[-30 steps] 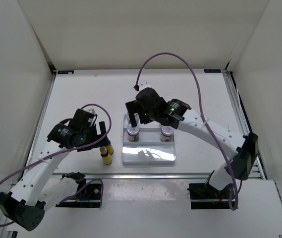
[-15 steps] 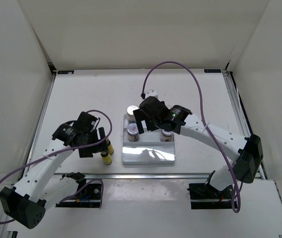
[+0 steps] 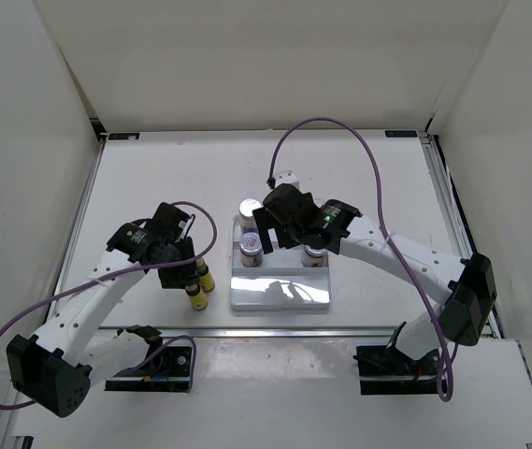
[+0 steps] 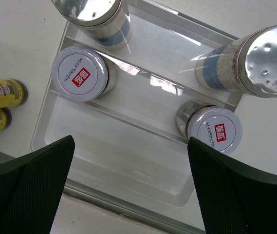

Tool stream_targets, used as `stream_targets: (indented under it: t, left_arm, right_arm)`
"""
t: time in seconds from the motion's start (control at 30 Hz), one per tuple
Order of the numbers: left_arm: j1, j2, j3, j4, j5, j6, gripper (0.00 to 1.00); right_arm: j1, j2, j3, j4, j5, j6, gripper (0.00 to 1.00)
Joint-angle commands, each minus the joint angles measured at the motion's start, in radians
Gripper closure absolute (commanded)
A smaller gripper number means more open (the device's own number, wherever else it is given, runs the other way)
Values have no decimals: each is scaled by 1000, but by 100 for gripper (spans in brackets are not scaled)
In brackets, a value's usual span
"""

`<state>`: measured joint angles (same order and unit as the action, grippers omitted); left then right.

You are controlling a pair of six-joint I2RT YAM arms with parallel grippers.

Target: Organize the condiment bottles

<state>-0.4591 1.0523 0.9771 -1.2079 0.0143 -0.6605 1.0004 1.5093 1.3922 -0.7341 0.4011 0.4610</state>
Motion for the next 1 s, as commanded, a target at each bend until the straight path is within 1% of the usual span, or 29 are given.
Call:
stream_targets:
  t: [0.0,0.13,0.2,0.3,0.33,0.37,0.57,0.7,0.87,0.93,0.97]
  left_arm:
    - [5,-9,35,7,-11,15,50]
    - [5,0,35,7,7,15,50]
    - [5,0,46,7,16,25,55]
    - [5,-20,73,-4,44,25,74]
    - [5,-20,74,-15,58,25,87]
    - [5,-29,99,-15,67,25,89]
    - [-4,-18,182,-82,76,35,89]
    - [-15,0,257,-93,76,35,89]
    - [-93,69,328,-82,85,-8,89]
    - [-127,96,370,-73,67,-22,89]
    - [-165,126,383,-73,43,-33,89]
  right_arm:
    - [-3,-32,-2,2,39,5,0]
    - [-3,-32,-2,2,39,5,0]
    - [-3,-32,-2,2,39,5,0]
    - [-3,-32,-2,-7,39,5,0]
    - [-3,-32,-2,-7,50,5,0]
    - [-3,-32,-2,-7,50,5,0]
    - [-3,-32,-2,-16,79,5,0]
    - [-3,-50,-12,-25,100,5,0]
    - [-39,-101,-44,-36,110,5,0]
    - [-61,-133,-59,-36,110,5,0]
    - [-62,-155,-74,-36,110,5,0]
